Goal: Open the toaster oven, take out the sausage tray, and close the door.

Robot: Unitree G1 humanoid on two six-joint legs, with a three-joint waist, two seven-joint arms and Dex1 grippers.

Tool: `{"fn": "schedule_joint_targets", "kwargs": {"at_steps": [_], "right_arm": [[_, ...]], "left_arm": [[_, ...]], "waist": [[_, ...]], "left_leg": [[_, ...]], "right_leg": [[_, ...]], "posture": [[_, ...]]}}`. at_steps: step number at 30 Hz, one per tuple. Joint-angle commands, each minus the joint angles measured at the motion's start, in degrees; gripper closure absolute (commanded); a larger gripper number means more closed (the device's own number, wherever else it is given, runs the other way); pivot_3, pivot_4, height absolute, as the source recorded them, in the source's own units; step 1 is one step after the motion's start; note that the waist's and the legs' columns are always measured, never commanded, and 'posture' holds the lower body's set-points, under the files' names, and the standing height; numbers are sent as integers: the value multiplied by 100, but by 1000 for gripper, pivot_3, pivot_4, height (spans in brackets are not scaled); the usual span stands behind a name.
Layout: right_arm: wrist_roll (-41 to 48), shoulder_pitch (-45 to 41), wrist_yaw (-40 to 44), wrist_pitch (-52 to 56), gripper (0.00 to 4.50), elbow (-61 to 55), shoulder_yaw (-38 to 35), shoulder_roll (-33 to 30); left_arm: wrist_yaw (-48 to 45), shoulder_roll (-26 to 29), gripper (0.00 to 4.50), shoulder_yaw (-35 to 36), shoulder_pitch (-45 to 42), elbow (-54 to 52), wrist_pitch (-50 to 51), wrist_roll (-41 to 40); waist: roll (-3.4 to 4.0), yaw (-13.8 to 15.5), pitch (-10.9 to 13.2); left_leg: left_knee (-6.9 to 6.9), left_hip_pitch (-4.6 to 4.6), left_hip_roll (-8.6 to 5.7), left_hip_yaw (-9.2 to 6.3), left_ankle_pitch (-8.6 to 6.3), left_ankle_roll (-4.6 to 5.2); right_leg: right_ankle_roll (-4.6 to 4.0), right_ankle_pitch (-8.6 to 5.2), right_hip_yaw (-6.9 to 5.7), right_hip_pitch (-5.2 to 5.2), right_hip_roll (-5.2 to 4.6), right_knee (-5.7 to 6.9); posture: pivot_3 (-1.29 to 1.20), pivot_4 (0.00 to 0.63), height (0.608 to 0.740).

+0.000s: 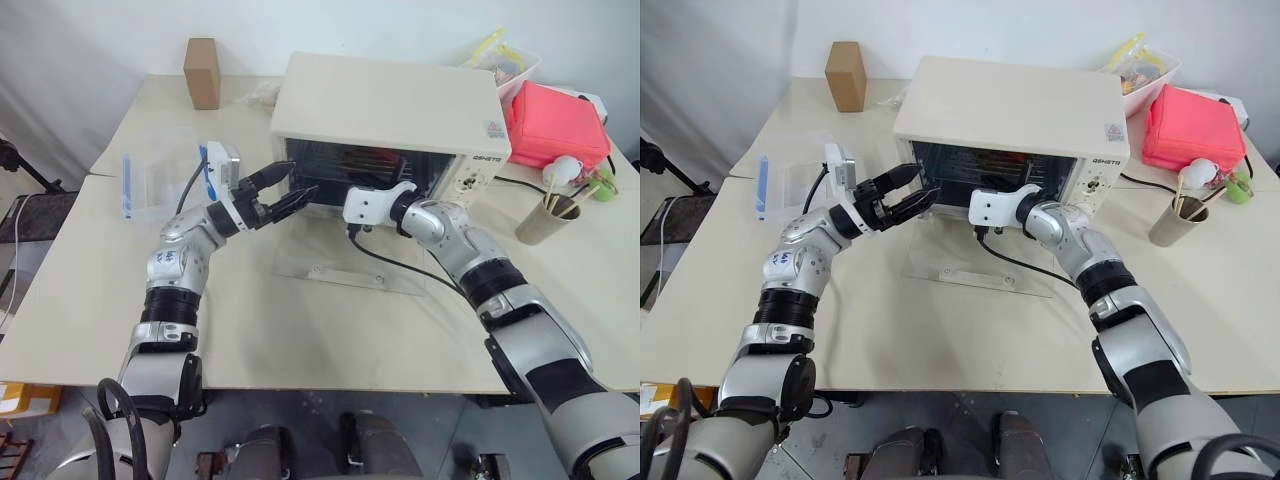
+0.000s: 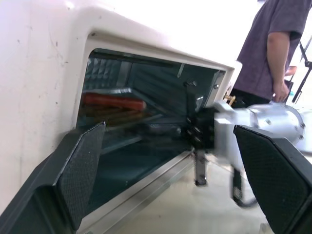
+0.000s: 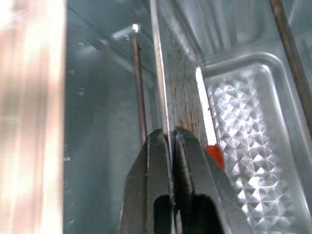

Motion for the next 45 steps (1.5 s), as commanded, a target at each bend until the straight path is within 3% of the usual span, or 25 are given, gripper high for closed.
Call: {"fn": "schedule_joint_targets", "kwargs": {"at_steps": [1, 12, 20, 25, 30, 33, 38, 45], "right_arm": [[358, 259, 337, 56, 4495, -1160, -269, -125], [560, 2214, 1225, 891, 4495, -4186, -722, -729], [335, 3290, 1479, 920, 4495, -5325, -823, -1150], [294, 3474, 1603, 938, 4495, -5608, -875, -1225], [457, 3552, 1708, 852, 4495, -5876, -862, -1168], [514, 3393, 1731, 716, 4495, -5821, -803, -1110], [638, 3188, 1871, 527, 4495, -5630, -617, -988], [1011, 2955, 2244, 96, 4495, -5362, -360, -946]], "left_arm": [[-121, -17, 0, 106, -246, 119, -152, -30], [-130, -93, 0, 156, -283, 259, 96, -75], [44, -76, 0, 321, 49, -365, 830, -328], [225, 211, 0, 485, 450, -1172, 1968, -725], [575, 1239, 0, 660, 909, -1870, 4693, -1499], [1035, 1506, 0, 861, 789, -1890, 6013, -1789], [1592, 1232, 0, 1521, 647, -1930, 7040, -2314], [2900, 344, 0, 2639, 391, -1822, 7848, -2459]], "waist": [[0, -9, 0], [-1, 136, 0], [-3, 205, 2], [-5, 138, 3], [-6, 98, 3], [-9, 148, 5], [-13, 197, 6], [-14, 146, 6]], "left_leg": [[0, 0, 0, 0, 0, 0], [9, 0, -1, 1, 0, 0], [15, 1, -4, 0, 0, 1], [27, 7, -2, 0, 3, -5], [8, 25, 4, 2, 6, -11], [16, 24, 0, -2, 6, -11], [25, 24, -7, -19, 5, -9], [23, 24, -6, -18, 5, -10]], "right_leg": [[0, 0, -1, 0, 0, 0], [0, 0, 1, 0, -1, 3], [0, 0, 0, 6, -1, -2], [0, 0, 5, 7, -1, 4], [-2, -1, 12, 9, 5, 18], [-2, -1, 12, 16, 1, 11], [-2, -1, 7, 29, -5, 10], [-2, -1, 4, 27, -2, 14]], "posture": [[0, 150, 740], [0, 150, 740], [0, 150, 740], [0, 150, 740], [0, 150, 740], [0, 150, 740], [0, 150, 740], [0, 150, 740]]}}
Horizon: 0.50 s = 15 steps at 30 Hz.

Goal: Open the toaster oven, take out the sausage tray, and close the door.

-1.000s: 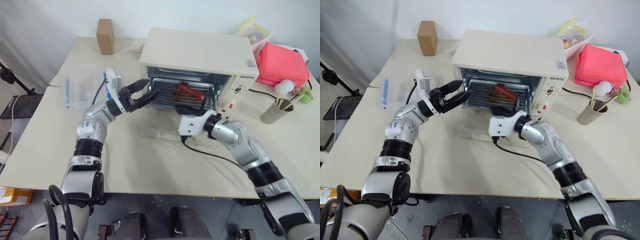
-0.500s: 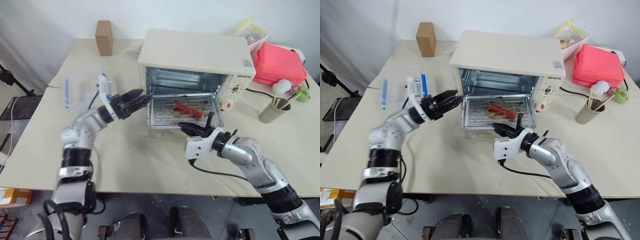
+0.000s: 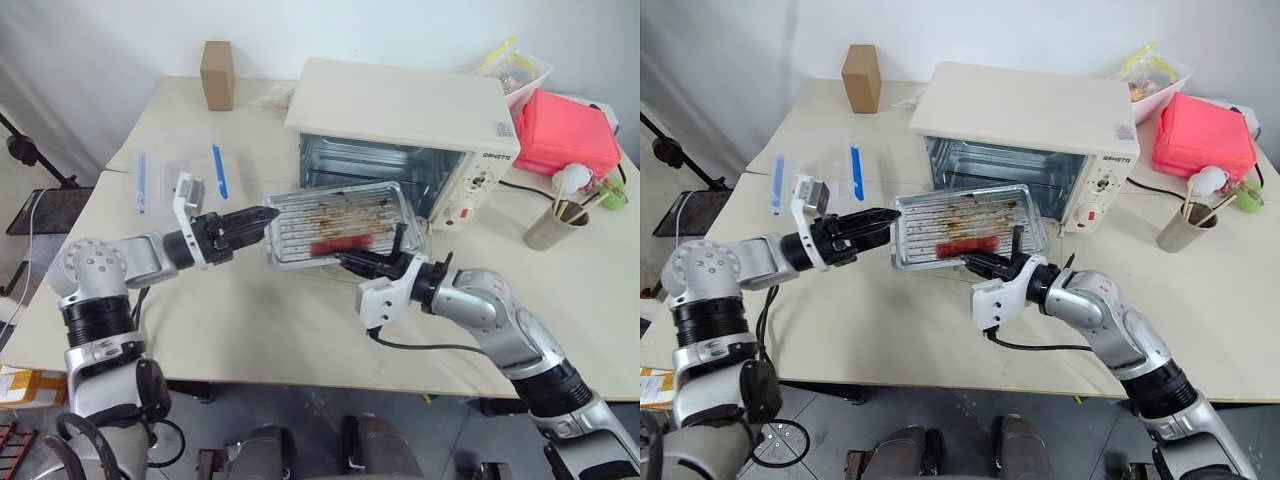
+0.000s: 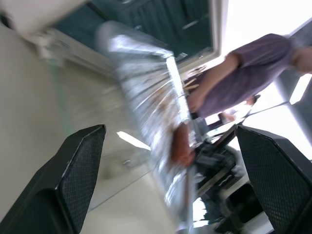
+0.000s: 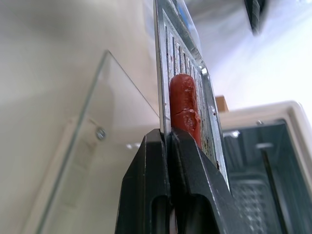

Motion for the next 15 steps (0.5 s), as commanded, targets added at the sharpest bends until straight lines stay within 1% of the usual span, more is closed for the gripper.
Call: {"fn": "schedule_joint_targets", "kwargs": {"at_steps": [1, 4, 8, 13, 15], "right_arm": [[302, -127, 203, -277, 4495, -18, 59, -5], [351, -201, 281, -396, 4500, 32, 95, 10], [400, -244, 316, -414, 4500, 78, 70, 55], [432, -235, 330, -455, 4500, 145, 11, 9], [452, -211, 322, -440, 4500, 144, -41, -17]], "left_arm": [[630, -263, 0, 568, -207, -59, 348, -70], [965, -480, 615, 708, -222, -32, 498, -239], [1337, -583, 1862, 782, -216, 95, 504, -498], [1809, -564, 3448, 703, -194, 482, 504, -1160], [2071, -534, 3955, 722, -206, 725, 504, -1506]], "waist": [[0, -12, 0], [0, -12, 0], [0, -9, 0], [-2, -5, 1], [-2, -5, 1]], "left_leg": [[-1, 1, 0, 0, 0, -1], [-2, 2, 2, 1, 2, -4], [-1, 2, 1, 1, 2, -5], [-1, 6, 0, 0, 2, -6], [-1, 6, 0, 0, 1, -6]], "right_leg": [[0, 0, -1, -1, 0, 0], [0, 0, -1, -2, 3, 1], [0, 0, 0, -1, 1, 0], [0, 0, 0, 0, 0, 0], [0, 0, 0, 0, -1, 0]], "posture": [[0, 150, 740], [0, 150, 740], [0, 150, 740], [0, 150, 740], [0, 150, 740]]}}
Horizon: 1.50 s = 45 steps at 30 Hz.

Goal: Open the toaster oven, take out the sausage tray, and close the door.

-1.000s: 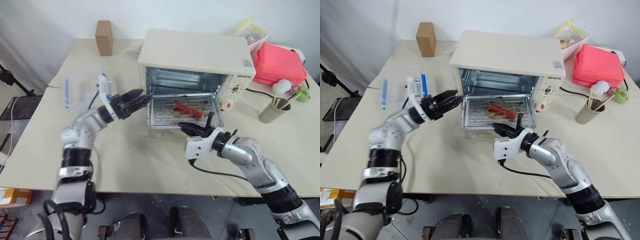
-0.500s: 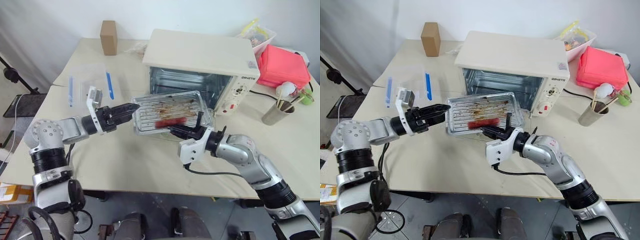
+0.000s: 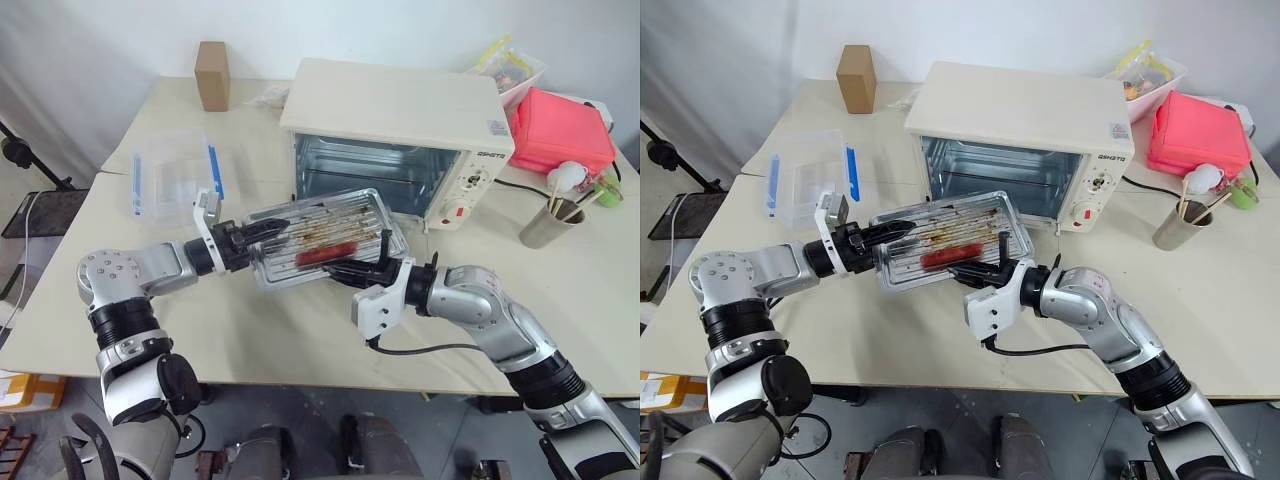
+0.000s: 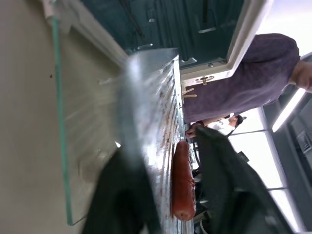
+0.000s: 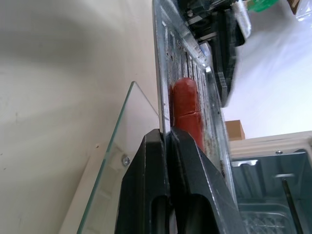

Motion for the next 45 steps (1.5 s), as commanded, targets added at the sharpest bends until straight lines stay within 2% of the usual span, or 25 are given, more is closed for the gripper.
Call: {"fn": "schedule_joint_targets", "kwargs": {"at_steps": [1, 2, 5, 10, 14, 16, 19, 22, 25, 28, 31, 32, 38, 45], "right_arm": [[130, -37, -23, -80, 4500, -122, -166, -43], [142, -18, 0, -49, 4500, -124, -177, -56], [498, 65, 202, 181, 4500, -176, -218, -50], [941, 224, 404, 350, 3076, -398, -350, -113], [1545, 642, 700, 533, 1782, -629, -548, -319], [2041, 908, 971, 867, 1782, -827, -632, -433], [2893, 1280, 876, 1712, 1782, -1157, -1159, -378], [3418, 1649, 1145, 1749, 1782, -1129, -1553, -557], [3974, 1958, 1390, 1799, 2343, -937, -2091, -694], [4177, 1967, 1380, 1775, 3317, -327, -2648, -769], [4089, 1876, 1573, 1530, 4341, 625, -2929, -924], [4057, 1856, 1618, 1472, 4443, 861, -2957, -945], [3880, 1692, 2068, 1393, 4443, 1900, -2767, -995], [3601, 1158, 2313, 1358, 4443, 2921, -2316, -667]], "left_arm": [[386, 32, 4282, 17, -72, 265, 18, -809], [532, 77, 4483, -13, -77, 432, 18, -1019], [675, 275, 4483, -301, -22, 755, 18, -2056], [1687, 269, 4500, 119, 43, 1115, 18, -2482], [2083, 480, 4500, -21, 425, 1161, 18, -3426], [1995, 692, 4500, -336, 702, 982, 18, -4076], [2265, 1060, 4500, -595, 1185, 826, -277, -4806], [2361, 1346, 4500, -746, 1617, 605, -629, -5297], [2130, 1568, 4500, -639, 1995, 367, -717, -5322], [2110, 1547, 4500, -283, 2458, -61, -1027, -5322], [2159, 1264, 4500, 257, 3130, -791, -1424, -5322], [2130, 1149, 4500, 442, 3302, -1028, -1547, -5322], [2344, 452, 4500, 1102, 4095, -2086, -2195, -5322], [2934, -453, 4500, 1359, 4338, -2901, -3070, -5322]], "waist": [[0, 1, 0], [0, 0, 0], [0, -6, 0], [-1, 0, 0], [-1, -5, -1], [-1, -14, 0], [-2, -3, -1], [-3, 8, -2], [-3, 15, -2], [-4, 13, -2], [-4, 4, -2], [-4, 0, -2], [-4, 0, -2], [-6, 13, -4]], "left_leg": [[0, 0, 0, 0, 0, 0], [0, 1, 0, 0, 0, 0], [-1, 2, 0, 0, 0, -1], [0, 6, -1, -1, -1, -2], [-1, 7, 0, -2, -1, -2], [-6, 8, 1, -2, -1, -2], [-3, 11, 2, -6, -1, -4], [2, 14, 1, -13, -1, -5], [-1, 15, -2, -13, -2, -4], [-1, 14, -4, -12, -2, -3], [-2, 15, -4, -11, -3, -1], [-6, 18, -4, -8, -3, -1], [-9, 20, -1, -4, -2, -2], [-1, 23, -2, -2, -3, -1]], "right_leg": [[0, 0, 0, 0, 0, 0], [0, 0, 0, 0, 0, 0], [0, 0, 1, -1, 0, -1], [0, 0, 0, 2, -2, -1], [0, 0, 0, 2, -2, -1], [0, 0, 2, 1, -1, 2], [0, 0, 1, 2, -1, -3], [0, 0, 2, 10, -4, -5], [0, 0, 2, 15, -6, -12], [-1, 0, 2, 16, -7, -15], [-1, 0, 3, 18, -9, -18], [-2, -1, 5, 17, -9, -21], [-10, -5, 7, 17, -6, -21], [-9, -5, 9, 22, -6, -19]], "posture": [[0, 150, 740], [0, 150, 740], [0, 150, 740], [0, 150, 740], [0, 150, 740], [0, 150, 740], [0, 150, 740], [0, 150, 740], [0, 150, 740], [0, 150, 740], [0, 150, 740], [0, 150, 740], [0, 150, 740], [0, 150, 740]]}}
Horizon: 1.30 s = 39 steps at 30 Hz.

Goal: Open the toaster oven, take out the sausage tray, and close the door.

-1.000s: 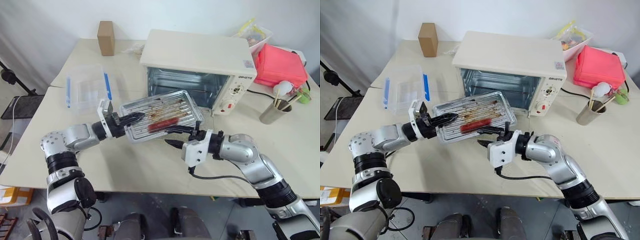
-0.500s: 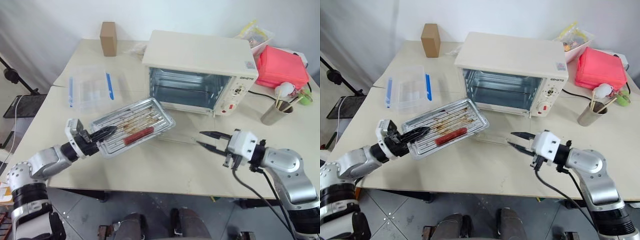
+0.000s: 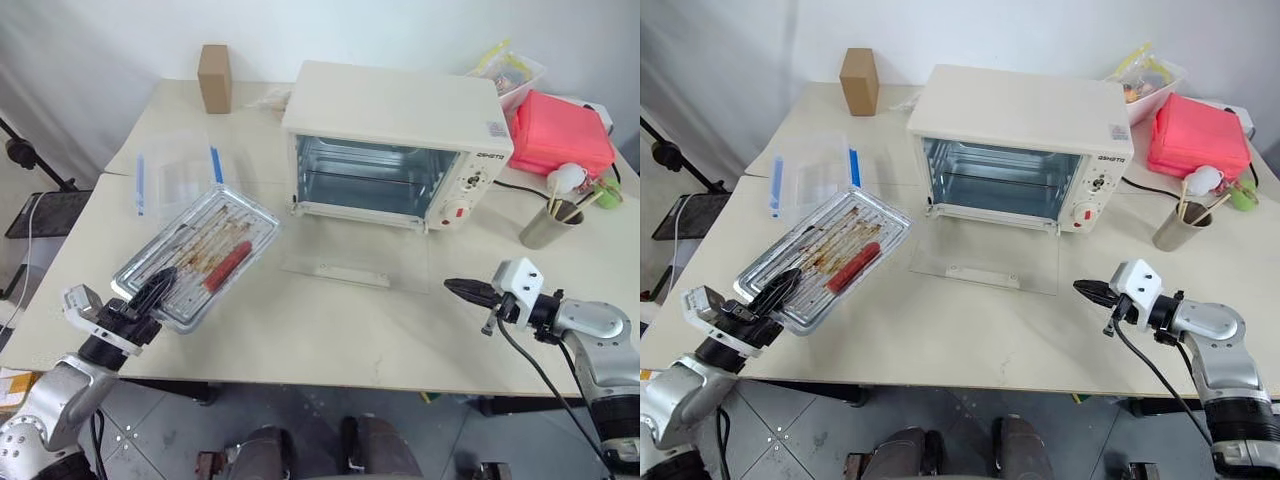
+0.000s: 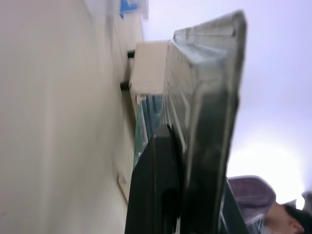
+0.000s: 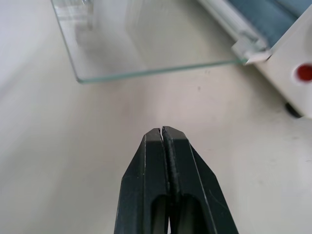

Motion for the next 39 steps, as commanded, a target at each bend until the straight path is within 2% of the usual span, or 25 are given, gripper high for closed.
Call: {"fn": "schedule_joint_targets", "kwargs": {"at_steps": [1, 5, 8, 17, 22, 24, 25, 27, 36, 37, 39], "right_arm": [[-11, -196, 160, -143, 4443, 242, 135, 184], [324, -288, 168, -51, 4443, 60, 18, 506], [974, -245, 208, 501, 4443, -354, -281, 645], [2591, -380, -646, 1643, 4443, -1556, -1415, 1135], [3044, -294, -577, 2317, 4443, -1999, -1652, 821], [2747, 90, -93, 2146, 4077, -2164, -1528, 493], [2317, 412, 402, 1563, 3864, -2224, -1362, 274], [2143, 914, 814, 1341, 3216, -2396, -1334, 27], [2293, 2099, 706, 1264, 199, -2980, -2122, -56], [2293, 2270, 709, 1273, 33, -3079, -2215, -59], [2291, 2476, 711, 1281, 33, -3219, -2313, -62]], "left_arm": [[308, -319, 4500, 164, 64, -558, -459, -180], [561, -633, 4500, 81, 76, -831, -761, -180], [670, -749, 4500, 17, 90, -956, -881, -180], [688, -988, 4500, -316, 217, -1249, -993, -180], [397, -788, 4500, -759, 218, -1112, -661, -180], [247, -577, 4500, -901, 185, -985, -499, -180], [205, -474, 4500, -968, 111, -861, -430, -180], [118, -241, 4500, -1141, -33, -538, -239, -180], [-552, 907, 4500, -2615, -1061, 1504, 1141, -180], [-606, 1003, 4500, -2878, -1285, 1801, 1244, -121], [-727, 1142, 4500, -3188, -1541, 2153, 1357, -44]], "waist": [[0, 4, 0], [0, 7, 0], [0, 9, 0], [0, 29, 0], [0, 91, 0], [0, 147, 0], [0, 171, 0], [1, 243, -1], [3, 258, 0], [9, 260, -2], [12, 277, -3]], "left_leg": [[0, 0, 0, 0, 0, 0], [0, -1, 0, 0, 0, 0], [0, -1, 0, 0, 0, 0], [-4, -4, 0, -3, -2, 3], [-5, -5, 0, -4, -3, 5], [-5, -6, -1, -3, -4, 6], [-7, -8, -1, -5, -4, 7], [-14, -9, -4, -13, -5, 8], [-11, 16, -3, -23, -5, 8], [-11, 16, -2, -26, -5, 6], [-12, 16, -4, -27, -6, 5]], "right_leg": [[0, 0, 0, 0, 1, -1], [0, 0, 0, 0, 2, -1], [0, 0, 0, 0, 3, -1], [0, 0, -1, 0, 3, -5], [0, 0, -1, -1, 4, -7], [0, 0, -2, -1, 3, -10], [0, 0, -4, 0, 4, -15], [0, 0, -3, 6, 7, -27], [4, 3, -6, 41, 8, -30], [4, 3, -9, 41, 8, -31], [4, 3, -9, 43, 7, -32]], "posture": [[0, 150, 740], [0, 150, 740], [0, 150, 740], [0, 150, 740], [0, 150, 740], [0, 150, 740], [0, 150, 740], [0, 150, 740], [0, 150, 740], [0, 150, 740], [0, 150, 740]]}}
